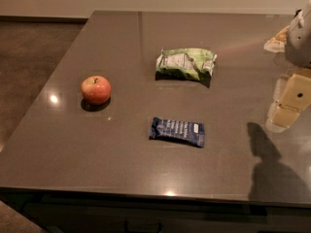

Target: Pick apple

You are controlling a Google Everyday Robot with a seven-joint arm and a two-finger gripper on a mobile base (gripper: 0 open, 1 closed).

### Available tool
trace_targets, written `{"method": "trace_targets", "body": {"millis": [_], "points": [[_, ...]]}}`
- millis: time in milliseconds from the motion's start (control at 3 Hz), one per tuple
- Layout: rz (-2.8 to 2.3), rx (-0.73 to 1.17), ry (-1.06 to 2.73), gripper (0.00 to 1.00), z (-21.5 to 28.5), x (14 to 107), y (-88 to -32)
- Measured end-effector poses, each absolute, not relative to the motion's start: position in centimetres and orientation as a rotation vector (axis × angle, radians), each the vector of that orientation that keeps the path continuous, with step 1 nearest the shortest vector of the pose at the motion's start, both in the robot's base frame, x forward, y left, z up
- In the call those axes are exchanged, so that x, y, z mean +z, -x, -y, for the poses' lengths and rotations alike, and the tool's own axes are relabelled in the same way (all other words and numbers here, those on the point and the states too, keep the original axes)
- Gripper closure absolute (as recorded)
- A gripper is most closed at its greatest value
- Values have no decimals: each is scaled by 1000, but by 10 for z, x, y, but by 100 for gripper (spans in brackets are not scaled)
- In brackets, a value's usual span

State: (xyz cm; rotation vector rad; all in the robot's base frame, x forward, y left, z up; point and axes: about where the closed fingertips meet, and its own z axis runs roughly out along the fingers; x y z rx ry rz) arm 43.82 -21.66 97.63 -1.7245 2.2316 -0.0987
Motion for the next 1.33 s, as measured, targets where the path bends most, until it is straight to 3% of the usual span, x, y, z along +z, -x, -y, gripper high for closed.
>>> {"method": "trace_targets", "body": {"millis": [667, 1333], "points": [[-2181, -85, 1730, 0, 198, 979, -450], [-1998, 32, 1790, 0, 99, 975, -501]]}}
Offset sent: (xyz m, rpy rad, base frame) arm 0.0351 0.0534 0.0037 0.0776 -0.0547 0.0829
